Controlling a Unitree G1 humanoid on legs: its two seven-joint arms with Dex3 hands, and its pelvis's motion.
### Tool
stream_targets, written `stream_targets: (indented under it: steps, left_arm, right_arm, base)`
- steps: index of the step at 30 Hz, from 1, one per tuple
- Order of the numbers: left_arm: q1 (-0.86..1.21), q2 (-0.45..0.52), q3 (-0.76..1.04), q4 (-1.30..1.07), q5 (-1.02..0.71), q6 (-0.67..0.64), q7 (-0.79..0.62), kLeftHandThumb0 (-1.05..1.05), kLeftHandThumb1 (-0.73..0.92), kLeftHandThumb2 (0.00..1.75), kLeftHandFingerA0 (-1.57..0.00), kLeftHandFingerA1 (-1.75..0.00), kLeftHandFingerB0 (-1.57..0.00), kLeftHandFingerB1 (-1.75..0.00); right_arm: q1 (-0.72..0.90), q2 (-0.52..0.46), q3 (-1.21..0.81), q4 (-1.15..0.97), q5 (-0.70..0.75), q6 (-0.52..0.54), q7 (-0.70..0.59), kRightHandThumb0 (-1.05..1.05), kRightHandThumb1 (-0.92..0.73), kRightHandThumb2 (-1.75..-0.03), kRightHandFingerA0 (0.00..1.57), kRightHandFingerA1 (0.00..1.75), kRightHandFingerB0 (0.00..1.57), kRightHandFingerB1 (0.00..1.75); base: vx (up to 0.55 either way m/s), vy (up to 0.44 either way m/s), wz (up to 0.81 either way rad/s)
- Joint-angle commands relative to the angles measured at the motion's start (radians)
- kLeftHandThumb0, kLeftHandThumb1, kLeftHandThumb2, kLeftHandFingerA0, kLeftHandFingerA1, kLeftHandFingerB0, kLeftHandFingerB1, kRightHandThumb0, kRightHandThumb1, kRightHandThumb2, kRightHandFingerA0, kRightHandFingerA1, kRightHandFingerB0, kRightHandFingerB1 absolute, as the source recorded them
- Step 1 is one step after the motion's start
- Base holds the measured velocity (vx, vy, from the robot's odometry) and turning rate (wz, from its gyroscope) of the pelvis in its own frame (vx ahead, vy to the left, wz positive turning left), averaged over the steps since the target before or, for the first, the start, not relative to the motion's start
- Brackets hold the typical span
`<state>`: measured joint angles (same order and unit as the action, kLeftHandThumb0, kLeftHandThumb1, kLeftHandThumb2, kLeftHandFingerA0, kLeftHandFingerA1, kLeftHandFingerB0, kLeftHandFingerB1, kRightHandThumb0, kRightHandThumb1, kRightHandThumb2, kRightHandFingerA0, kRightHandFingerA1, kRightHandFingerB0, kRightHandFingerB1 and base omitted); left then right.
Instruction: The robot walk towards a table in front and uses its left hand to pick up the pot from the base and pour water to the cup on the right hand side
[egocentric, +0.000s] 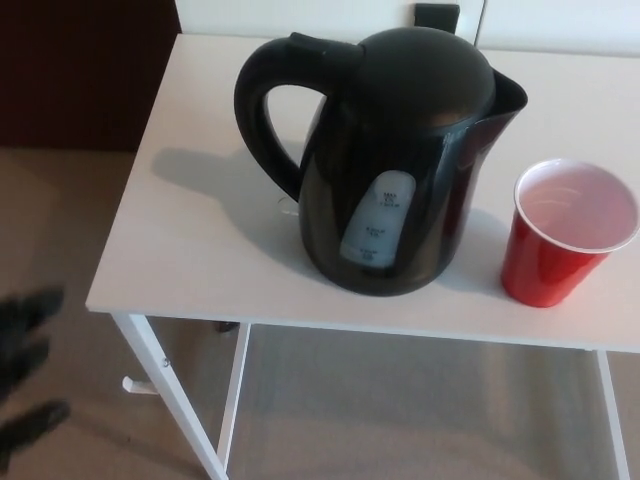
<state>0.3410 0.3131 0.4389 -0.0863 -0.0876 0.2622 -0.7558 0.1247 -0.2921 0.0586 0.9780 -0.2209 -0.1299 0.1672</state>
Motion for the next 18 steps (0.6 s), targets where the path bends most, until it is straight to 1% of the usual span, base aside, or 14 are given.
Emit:
stream_targets:
  steps: [1, 2, 3, 5, 7, 10, 11, 13, 14, 16, 17, 18]
  left_arm:
    - [0.175, -0.126, 0.063, 0.446, 0.038, -0.331, 0.231, -0.69, 0.77, 0.92, 0.00, -0.11, 0.00, -0.13]
    - [0.153, -0.106, 0.025, 0.528, 0.080, -0.333, 0.255, -0.63, 0.92, 0.73, 0.00, -0.06, 0.00, -0.13]
    - [0.134, -0.088, -0.011, 0.587, 0.114, -0.350, 0.273, -0.73, 0.86, 1.11, 0.00, -0.19, 0.00, -0.19]
    - [0.099, -0.064, -0.054, 0.666, 0.155, -0.389, 0.306, -0.73, 0.84, 1.10, -0.01, -0.21, -0.01, -0.21]
    - [0.066, -0.053, -0.075, 0.699, 0.173, -0.369, 0.348, -0.72, 0.85, 1.10, 0.00, -0.21, 0.00, -0.20]
    - [0.044, -0.037, -0.107, 0.747, 0.194, -0.397, 0.383, -0.73, 0.85, 1.09, -0.04, -0.23, -0.04, -0.22]
    - [0.039, -0.036, -0.119, 0.751, 0.190, -0.397, 0.372, -0.72, 0.85, 1.09, -0.02, -0.22, -0.02, -0.21]
    - [0.030, -0.032, -0.136, 0.768, 0.189, -0.413, 0.379, -0.73, 0.84, 1.07, -0.04, -0.23, -0.04, -0.23]
    - [0.021, -0.020, -0.167, 0.795, 0.222, -0.442, 0.413, -0.72, 0.83, 1.06, -0.06, -0.29, -0.06, -0.27]
    - [0.007, -0.010, -0.190, 0.827, 0.238, -0.464, 0.435, -0.71, 0.82, 1.06, -0.06, -0.31, -0.06, -0.28]
    - [-0.001, -0.004, -0.204, 0.844, 0.244, -0.466, 0.444, -0.70, 0.81, 1.05, -0.07, -0.34, -0.06, -0.30]
    - [-0.014, 0.009, -0.220, 0.879, 0.248, -0.476, 0.447, -0.65, 0.79, 1.07, -0.04, -0.36, -0.04, -0.33]
  right_arm:
    - [0.032, 0.013, -0.108, 0.089, 0.111, -0.075, -0.032, -0.35, -0.63, -0.58, 0.68, 0.61, 0.50, 0.45]
    - [0.023, 0.010, -0.114, 0.096, 0.108, -0.076, -0.036, -0.33, -0.63, -0.58, 0.68, 0.60, 0.50, 0.45]
    - [0.024, 0.004, -0.120, 0.089, 0.109, -0.081, -0.033, -0.33, -0.64, -0.58, 0.67, 0.62, 0.50, 0.47]
    - [0.030, -0.005, -0.126, 0.068, 0.110, -0.090, -0.026, -0.34, -0.64, -0.58, 0.67, 0.61, 0.51, 0.48]
    - [0.009, -0.004, -0.136, 0.092, 0.114, -0.083, -0.030, -0.33, -0.63, -0.58, 0.68, 0.60, 0.51, 0.47]
    - [0.003, -0.007, -0.144, 0.099, 0.110, -0.084, -0.037, -0.34, -0.63, -0.58, 0.68, 0.59, 0.53, 0.47]
    - [0.004, -0.007, -0.152, 0.100, 0.115, -0.094, -0.036, -0.33, -0.63, -0.58, 0.68, 0.61, 0.53, 0.48]
    - [-0.005, -0.006, -0.157, 0.115, 0.112, -0.099, -0.034, -0.34, -0.62, -0.58, 0.68, 0.61, 0.52, 0.48]
    - [-0.014, -0.011, -0.146, 0.114, 0.095, -0.096, -0.035, -0.35, -0.63, -0.58, 0.68, 0.59, 0.51, 0.47]
    - [-0.025, -0.014, -0.142, 0.114, 0.088, -0.089, -0.032, -0.34, -0.63, -0.58, 0.68, 0.59, 0.51, 0.46]
    - [-0.031, -0.015, -0.142, 0.114, 0.090, -0.091, -0.029, -0.34, -0.64, -0.58, 0.69, 0.61, 0.52, 0.47]
    - [-0.039, -0.018, -0.145, 0.118, 0.095, -0.100, -0.020, -0.34, -0.63, -0.58, 0.67, 0.61, 0.52, 0.47]
  base:
    - [0.00, 0.000, 0.00]
    - [0.00, 0.000, 0.00]
    - [0.00, 0.000, 0.00]
    - [0.00, 0.000, 0.00]
    - [0.00, 0.000, 0.00]
    - [0.00, 0.000, 0.00]
    - [0.00, 0.000, 0.00]
    - [0.00, 0.000, 0.00]
    - [0.00, 0.000, 0.00]
    - [0.00, 0.000, 0.00]
    - [0.00, 0.000, 0.00]
    - [0.00, 0.000, 0.00]
